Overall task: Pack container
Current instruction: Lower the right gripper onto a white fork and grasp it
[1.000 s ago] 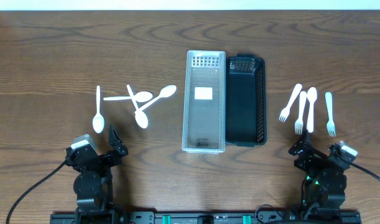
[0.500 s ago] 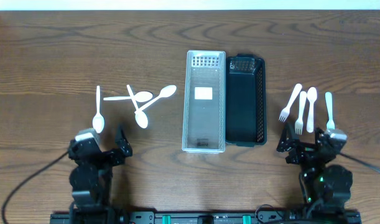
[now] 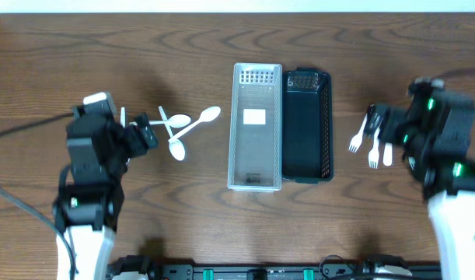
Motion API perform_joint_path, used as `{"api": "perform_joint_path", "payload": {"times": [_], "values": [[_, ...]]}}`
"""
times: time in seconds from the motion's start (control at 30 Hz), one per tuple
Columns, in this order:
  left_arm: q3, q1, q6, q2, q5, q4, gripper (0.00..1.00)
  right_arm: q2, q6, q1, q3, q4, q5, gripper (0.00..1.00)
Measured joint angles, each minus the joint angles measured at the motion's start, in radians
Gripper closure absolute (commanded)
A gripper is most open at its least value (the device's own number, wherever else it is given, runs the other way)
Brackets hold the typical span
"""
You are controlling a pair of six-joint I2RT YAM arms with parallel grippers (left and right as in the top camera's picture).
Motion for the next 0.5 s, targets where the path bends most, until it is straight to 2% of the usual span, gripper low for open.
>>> {"api": "perform_joint_path", "payload": {"times": [0.2,0.5], "values": [[0.071,0.000,0.000,0.133,0.001,-0.034,0.02,0.271,-0.096,-0.101,0.207,-0.056,0.005,0.01],[0.071,0.000,0.000,0.169,0.008,-0.078,0.02,0.444,-0.127,-0.197,0.225,-0.013,0.007,0.01]]}}
